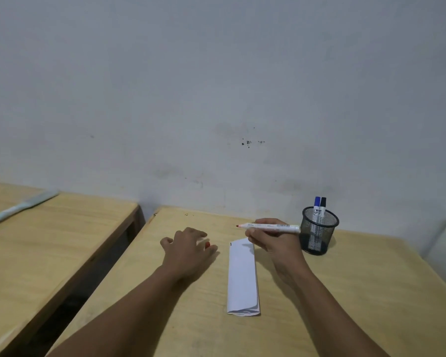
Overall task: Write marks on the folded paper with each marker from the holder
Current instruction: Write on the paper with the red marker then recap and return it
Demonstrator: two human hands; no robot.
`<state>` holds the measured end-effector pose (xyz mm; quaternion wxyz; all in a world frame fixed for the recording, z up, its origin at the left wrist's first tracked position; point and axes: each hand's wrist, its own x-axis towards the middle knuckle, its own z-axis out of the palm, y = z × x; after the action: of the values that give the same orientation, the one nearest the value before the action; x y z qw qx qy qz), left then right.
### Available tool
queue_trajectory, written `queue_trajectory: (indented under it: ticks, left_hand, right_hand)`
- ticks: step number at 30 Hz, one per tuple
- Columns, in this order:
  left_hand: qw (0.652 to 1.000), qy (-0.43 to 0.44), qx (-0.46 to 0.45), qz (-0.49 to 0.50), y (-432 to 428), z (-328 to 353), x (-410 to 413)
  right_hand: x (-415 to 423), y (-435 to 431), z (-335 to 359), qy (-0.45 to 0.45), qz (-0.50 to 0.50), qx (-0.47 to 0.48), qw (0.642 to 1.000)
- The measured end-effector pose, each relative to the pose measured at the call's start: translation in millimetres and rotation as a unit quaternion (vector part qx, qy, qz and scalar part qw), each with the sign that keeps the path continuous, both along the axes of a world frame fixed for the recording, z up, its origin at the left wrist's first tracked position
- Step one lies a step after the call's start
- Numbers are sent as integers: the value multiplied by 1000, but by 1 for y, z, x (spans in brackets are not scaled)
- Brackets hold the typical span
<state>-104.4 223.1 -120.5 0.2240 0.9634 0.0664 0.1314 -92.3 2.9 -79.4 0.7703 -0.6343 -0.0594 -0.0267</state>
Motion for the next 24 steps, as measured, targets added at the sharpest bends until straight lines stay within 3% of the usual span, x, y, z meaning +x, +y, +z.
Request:
queue_trajectory:
  ticks: [4,7,9,19,24]
  left_hand:
    - [985,-105,121,-68,-19,4,-25]
    - [975,-17,98,-198,-40,5,-41]
    - [960,30,145,-239,-43,-1,-42]
    - [958,30,163,-232,-40,-23,-37]
    - [959,28,160,-233,-40,-22,-37]
  right_hand:
    - [15,8,-4,14,1,-3,1000]
    - [26,13,-12,27,7,-62,998]
    - [33,17,-19,28,11,-102,994]
    - [48,26,-54,-29,-52,-240,969]
    - [50,26,-54,-40,-48,-247,967]
